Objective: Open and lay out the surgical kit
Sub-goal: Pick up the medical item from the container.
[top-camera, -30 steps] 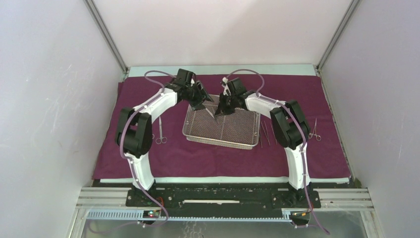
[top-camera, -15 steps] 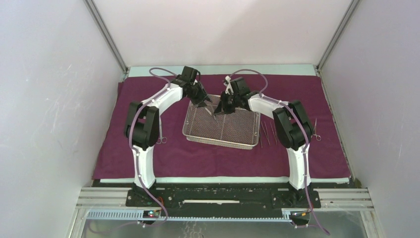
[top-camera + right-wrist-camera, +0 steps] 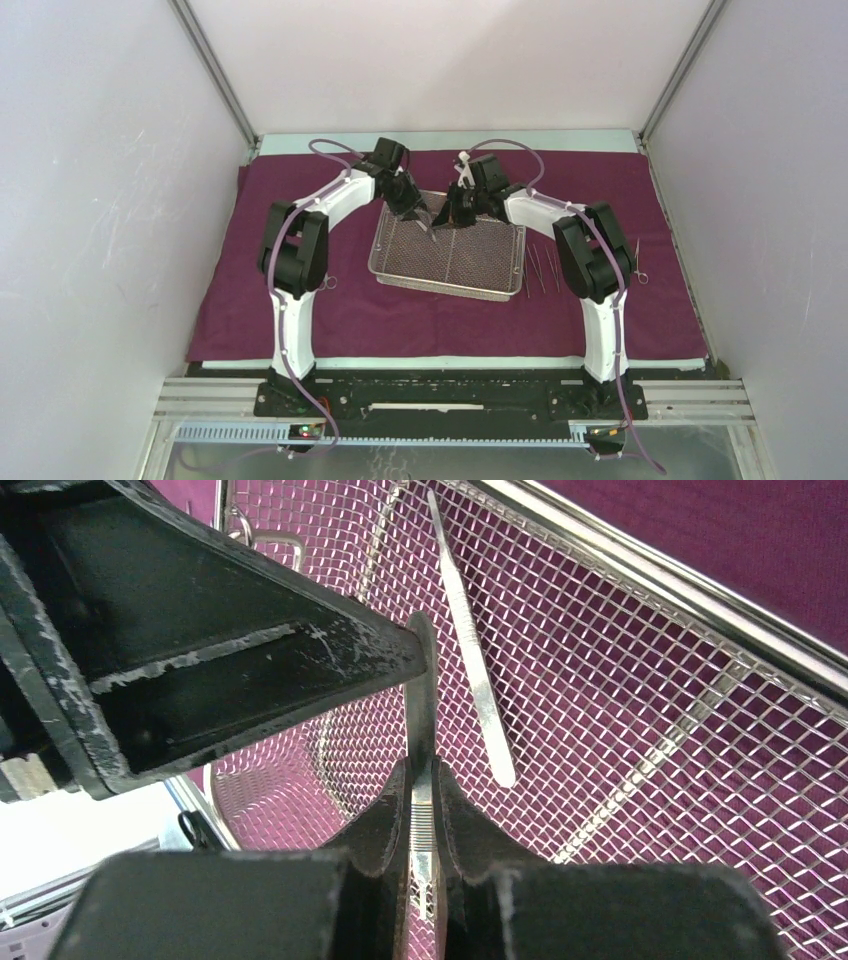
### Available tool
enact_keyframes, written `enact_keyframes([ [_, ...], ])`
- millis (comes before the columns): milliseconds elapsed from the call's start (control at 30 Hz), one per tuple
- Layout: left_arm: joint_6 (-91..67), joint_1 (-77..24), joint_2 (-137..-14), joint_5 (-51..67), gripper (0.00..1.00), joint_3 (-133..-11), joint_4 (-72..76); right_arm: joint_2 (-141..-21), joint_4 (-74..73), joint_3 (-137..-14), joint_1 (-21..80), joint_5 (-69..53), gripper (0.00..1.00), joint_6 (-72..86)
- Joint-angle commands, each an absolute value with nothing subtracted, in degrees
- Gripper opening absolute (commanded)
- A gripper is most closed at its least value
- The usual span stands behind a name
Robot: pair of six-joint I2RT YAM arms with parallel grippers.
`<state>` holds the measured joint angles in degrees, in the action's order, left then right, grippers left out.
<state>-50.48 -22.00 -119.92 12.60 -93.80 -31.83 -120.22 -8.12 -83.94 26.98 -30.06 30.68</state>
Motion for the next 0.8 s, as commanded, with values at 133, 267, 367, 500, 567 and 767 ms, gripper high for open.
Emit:
enact_keyframes([
  [133, -48.87, -22.5, -119.93, 12.74, 0.4, -97.14, -31.6, -116.27, -5.6, -84.1, 26.78, -32.6, 0.05, 32.44],
  [267, -48.95, -22.59, -120.29, 12.71, 0.4, -96.81, -31.29, -116.19, -4.65, -84.02, 26.78, -33.73, 0.05, 33.49],
  [367, -48.96, -22.59, -120.4, 12.6, 0.4, -96.44, -30.88, -116.19, -4.14, -83.94, 26.75, -34.5, 0.05, 34.09],
  [500, -49.04, -22.59, -120.74, 12.95, 0.38, -96.33, -29.95, -116.26, -4.3, -83.94, 26.92, -34.8, 0.05, 34.2],
  [567, -49.04, -22.61, -120.92, 13.16, 0.32, -96.33, -29.53, -116.34, -4.39, -83.93, 26.89, -34.93, 0.05, 34.2],
  [767, -48.65, -22.6, -121.07, 13.99, 0.01, -96.42, -28.92, -115.74, -4.89, -84.02, 26.98, -34.64, 0.05, 34.04],
])
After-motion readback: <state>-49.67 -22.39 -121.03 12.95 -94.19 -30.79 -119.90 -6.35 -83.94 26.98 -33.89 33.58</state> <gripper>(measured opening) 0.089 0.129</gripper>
